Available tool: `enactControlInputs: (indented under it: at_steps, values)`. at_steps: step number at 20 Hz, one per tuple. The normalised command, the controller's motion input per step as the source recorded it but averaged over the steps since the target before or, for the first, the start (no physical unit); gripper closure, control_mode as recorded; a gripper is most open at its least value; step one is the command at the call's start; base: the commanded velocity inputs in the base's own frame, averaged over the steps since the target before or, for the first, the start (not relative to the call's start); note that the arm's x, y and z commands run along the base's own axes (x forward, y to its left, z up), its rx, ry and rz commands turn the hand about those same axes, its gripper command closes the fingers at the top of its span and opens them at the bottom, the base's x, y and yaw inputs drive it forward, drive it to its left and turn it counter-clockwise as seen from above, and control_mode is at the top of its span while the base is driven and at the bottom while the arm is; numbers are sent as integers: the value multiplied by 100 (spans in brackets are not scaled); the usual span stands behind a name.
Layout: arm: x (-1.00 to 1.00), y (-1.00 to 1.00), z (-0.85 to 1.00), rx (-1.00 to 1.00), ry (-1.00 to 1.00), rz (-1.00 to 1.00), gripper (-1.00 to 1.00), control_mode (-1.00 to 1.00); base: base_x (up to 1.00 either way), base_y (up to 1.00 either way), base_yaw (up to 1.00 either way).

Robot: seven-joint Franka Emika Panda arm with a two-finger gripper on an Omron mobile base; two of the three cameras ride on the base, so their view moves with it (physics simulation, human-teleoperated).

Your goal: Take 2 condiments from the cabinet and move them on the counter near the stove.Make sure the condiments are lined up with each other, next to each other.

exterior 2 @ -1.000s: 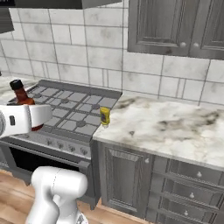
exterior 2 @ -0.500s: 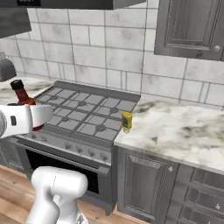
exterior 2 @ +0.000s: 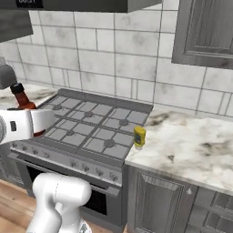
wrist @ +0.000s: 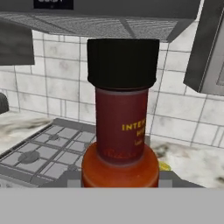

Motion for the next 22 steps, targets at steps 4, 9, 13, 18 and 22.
enactControlInputs:
  at_steps: [4,9,13,18,22]
  values:
    - [0,0,0,0,0,0,100,100,57,8,0]
    - [0,0,0,0,0,0,100,100,37,0,0]
    - [0,0,0,0,0,0,100,100,51,0,0]
    - [0,0,0,0,0,0,100,100,52,0,0]
    - [0,0,0,0,0,0,100,100,41,0,0]
